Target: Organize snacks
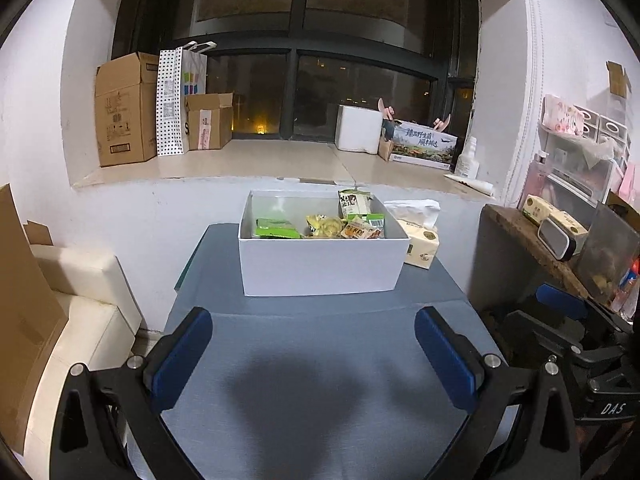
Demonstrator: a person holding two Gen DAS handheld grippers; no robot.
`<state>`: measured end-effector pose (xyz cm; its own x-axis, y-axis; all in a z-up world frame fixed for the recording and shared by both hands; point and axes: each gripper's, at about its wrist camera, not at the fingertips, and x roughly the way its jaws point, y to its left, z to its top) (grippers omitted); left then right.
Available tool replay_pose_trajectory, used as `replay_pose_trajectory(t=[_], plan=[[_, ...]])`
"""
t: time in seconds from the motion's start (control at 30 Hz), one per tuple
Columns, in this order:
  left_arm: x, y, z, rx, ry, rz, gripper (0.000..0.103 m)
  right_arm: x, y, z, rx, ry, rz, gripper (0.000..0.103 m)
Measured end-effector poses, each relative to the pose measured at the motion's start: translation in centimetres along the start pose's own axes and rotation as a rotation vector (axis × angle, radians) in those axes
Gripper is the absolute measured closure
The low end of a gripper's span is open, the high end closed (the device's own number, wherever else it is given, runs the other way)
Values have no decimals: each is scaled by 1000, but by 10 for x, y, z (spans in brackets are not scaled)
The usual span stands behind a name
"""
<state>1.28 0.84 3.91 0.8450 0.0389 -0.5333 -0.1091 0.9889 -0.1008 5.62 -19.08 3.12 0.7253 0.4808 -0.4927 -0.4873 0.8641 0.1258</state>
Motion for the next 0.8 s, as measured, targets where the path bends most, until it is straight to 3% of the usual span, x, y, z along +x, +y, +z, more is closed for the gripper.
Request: replay_pose_trajectory(t=[0.8], plan=[[7, -4, -2, 25, 24, 17, 0, 6, -3, -5, 12, 35, 2, 0]])
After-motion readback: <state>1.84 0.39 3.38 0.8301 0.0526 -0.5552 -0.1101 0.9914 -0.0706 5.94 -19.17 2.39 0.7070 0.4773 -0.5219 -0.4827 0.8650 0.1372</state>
